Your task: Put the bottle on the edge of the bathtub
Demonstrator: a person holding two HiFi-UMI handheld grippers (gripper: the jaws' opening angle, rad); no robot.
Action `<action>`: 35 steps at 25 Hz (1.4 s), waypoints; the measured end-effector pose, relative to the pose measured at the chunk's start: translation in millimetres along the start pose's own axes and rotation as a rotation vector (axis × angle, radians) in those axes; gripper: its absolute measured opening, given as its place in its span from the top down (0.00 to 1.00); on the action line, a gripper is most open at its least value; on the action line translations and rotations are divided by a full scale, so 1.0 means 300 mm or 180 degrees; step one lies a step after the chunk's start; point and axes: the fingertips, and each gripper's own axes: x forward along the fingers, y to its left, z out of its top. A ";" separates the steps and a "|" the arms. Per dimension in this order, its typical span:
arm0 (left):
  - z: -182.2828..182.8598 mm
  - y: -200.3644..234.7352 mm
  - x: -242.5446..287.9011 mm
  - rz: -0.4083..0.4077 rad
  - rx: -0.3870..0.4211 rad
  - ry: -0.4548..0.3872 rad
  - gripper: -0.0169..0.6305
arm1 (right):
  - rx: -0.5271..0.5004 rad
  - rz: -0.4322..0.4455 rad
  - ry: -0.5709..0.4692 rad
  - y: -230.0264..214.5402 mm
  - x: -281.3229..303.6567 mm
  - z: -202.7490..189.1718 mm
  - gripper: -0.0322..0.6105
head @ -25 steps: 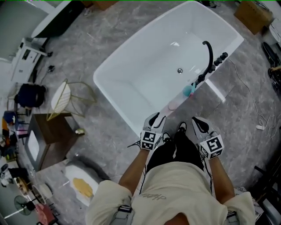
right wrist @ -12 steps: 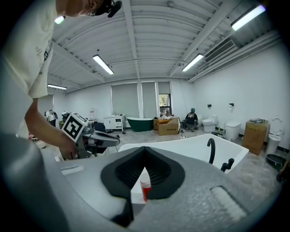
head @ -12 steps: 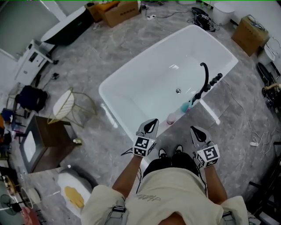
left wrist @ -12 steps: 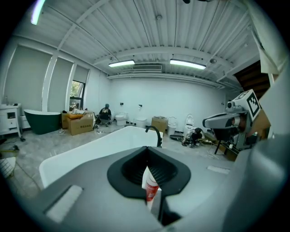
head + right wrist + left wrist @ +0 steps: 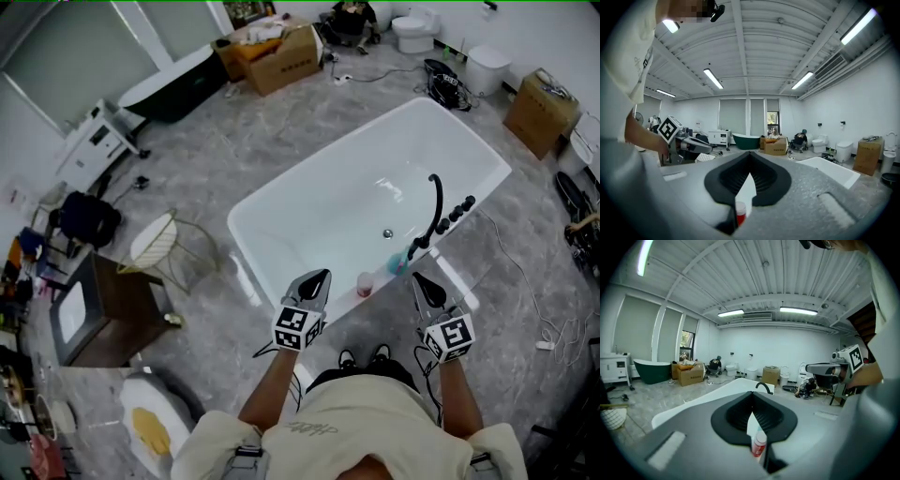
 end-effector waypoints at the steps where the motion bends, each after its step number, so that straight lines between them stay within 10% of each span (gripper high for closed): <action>1: 0.026 -0.001 -0.002 0.0031 0.0036 -0.0030 0.95 | -0.0019 0.0013 -0.0035 -0.008 -0.001 0.016 0.95; 14: 0.262 -0.024 -0.086 0.0394 0.0280 -0.0378 0.95 | -0.0262 0.0067 -0.0373 -0.085 -0.033 0.182 0.95; 35: 0.140 -0.014 -0.111 0.0446 0.0142 -0.0155 0.95 | -0.0195 0.0115 -0.0249 -0.073 -0.031 0.114 0.95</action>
